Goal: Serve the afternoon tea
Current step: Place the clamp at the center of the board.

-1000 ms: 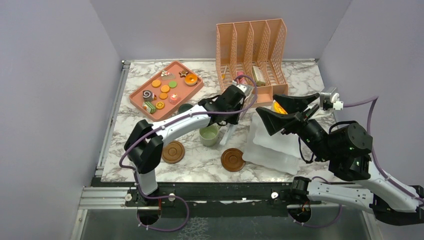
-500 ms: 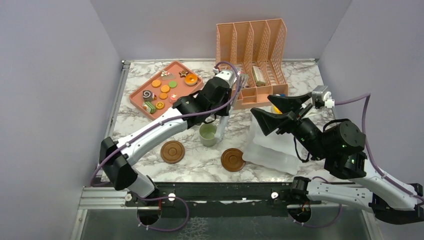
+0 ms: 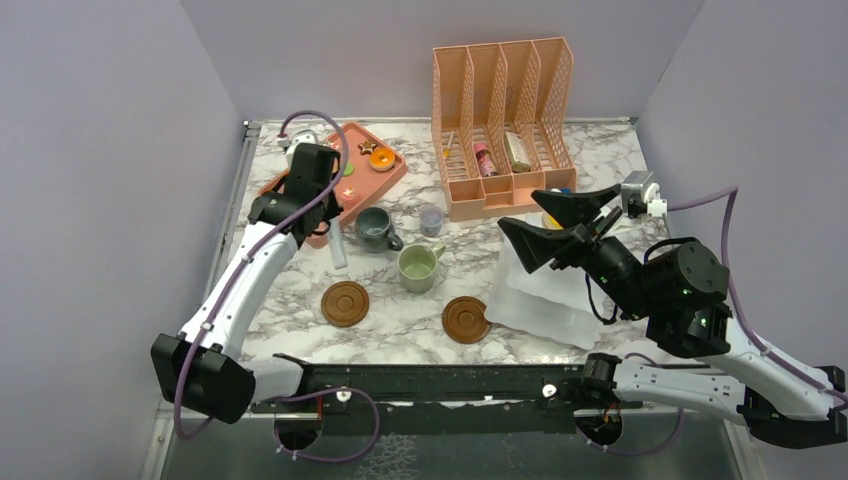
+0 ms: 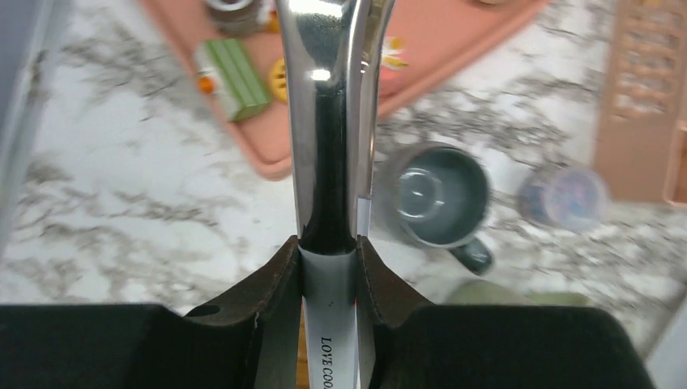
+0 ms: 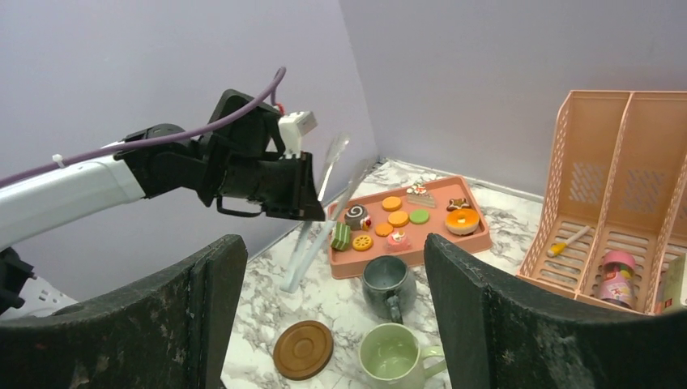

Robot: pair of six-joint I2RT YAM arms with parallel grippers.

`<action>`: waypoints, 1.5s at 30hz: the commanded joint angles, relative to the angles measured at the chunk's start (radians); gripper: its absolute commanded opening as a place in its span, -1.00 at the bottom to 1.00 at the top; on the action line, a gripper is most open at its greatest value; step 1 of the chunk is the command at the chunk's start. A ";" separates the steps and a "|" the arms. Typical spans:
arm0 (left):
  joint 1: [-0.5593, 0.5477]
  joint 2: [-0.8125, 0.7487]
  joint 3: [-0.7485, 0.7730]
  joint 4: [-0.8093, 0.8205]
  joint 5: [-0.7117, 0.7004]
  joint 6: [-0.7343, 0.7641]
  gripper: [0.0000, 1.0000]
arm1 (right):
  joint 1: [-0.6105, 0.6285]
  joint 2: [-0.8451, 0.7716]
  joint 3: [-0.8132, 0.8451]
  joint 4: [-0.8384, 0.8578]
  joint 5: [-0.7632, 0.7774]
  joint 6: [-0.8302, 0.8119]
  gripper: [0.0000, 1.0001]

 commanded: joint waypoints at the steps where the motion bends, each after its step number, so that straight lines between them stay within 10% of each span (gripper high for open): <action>1: 0.162 -0.078 -0.060 -0.049 -0.107 0.059 -0.62 | -0.001 -0.005 0.000 0.015 -0.027 -0.030 0.72; 13: 0.517 0.036 -0.252 0.015 -0.118 0.168 -0.65 | -0.001 -0.051 -0.050 0.045 -0.015 -0.072 0.77; 28: 0.537 0.334 -0.248 0.012 -0.345 0.161 -0.67 | -0.001 -0.064 -0.037 0.054 -0.038 -0.107 0.80; 45: 0.518 0.407 -0.215 0.049 0.016 0.142 -0.12 | -0.001 -0.066 -0.038 0.055 -0.050 -0.112 0.81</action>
